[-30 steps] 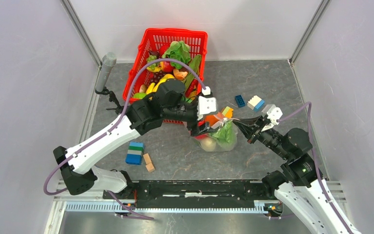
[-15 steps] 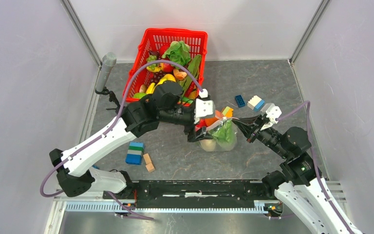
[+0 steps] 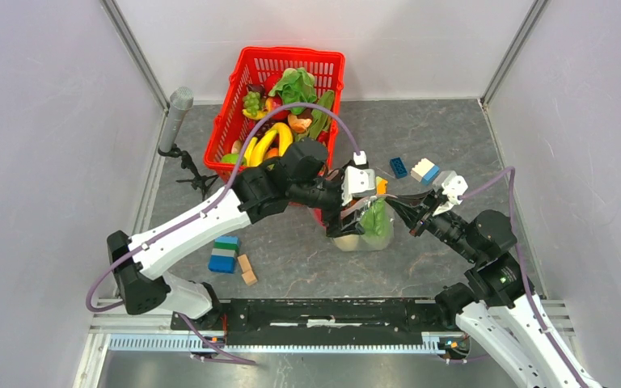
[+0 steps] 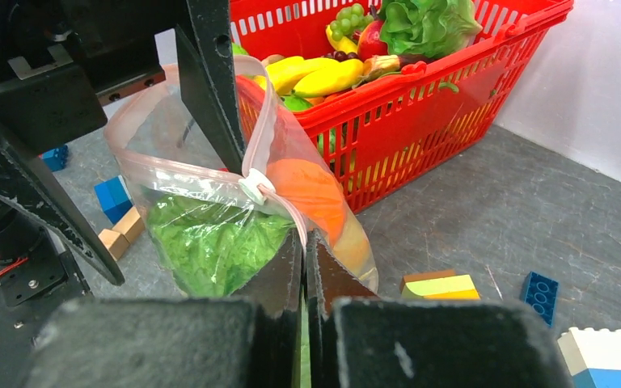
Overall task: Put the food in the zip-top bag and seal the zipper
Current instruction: Zip the zipper food storage bag at the center of the board.
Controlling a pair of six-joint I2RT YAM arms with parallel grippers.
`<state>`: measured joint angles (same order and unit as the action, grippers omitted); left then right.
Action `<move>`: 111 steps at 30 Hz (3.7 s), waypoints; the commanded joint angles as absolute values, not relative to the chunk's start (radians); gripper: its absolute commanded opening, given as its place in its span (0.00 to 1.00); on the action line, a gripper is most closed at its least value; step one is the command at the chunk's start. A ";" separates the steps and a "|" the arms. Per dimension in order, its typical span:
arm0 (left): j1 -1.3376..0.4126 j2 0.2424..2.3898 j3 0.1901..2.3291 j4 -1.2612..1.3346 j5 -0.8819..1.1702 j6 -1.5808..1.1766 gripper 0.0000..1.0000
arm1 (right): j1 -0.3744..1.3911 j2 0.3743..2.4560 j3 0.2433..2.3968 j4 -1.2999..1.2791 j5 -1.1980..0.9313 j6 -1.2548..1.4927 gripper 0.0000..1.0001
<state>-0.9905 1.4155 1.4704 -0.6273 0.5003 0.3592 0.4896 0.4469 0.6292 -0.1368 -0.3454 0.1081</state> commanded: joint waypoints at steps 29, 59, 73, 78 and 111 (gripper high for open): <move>-1.006 1.432 1.214 -0.418 0.525 0.239 0.29 | 0.488 0.488 0.701 -0.214 -0.451 0.010 0.07; -1.005 1.206 1.334 -0.453 0.346 0.258 0.90 | 0.488 0.519 0.751 -0.261 -0.463 -0.049 0.00; -1.004 1.427 1.487 -0.290 0.511 0.317 0.61 | 0.487 0.488 0.742 -0.244 -0.513 -0.037 0.00; -1.004 1.434 1.499 -0.358 0.540 0.376 0.43 | 0.489 0.480 0.733 -0.243 -0.501 -0.037 0.00; -0.985 1.214 1.340 -0.626 0.230 0.434 0.02 | 0.488 0.452 0.746 -0.291 -0.118 0.073 0.00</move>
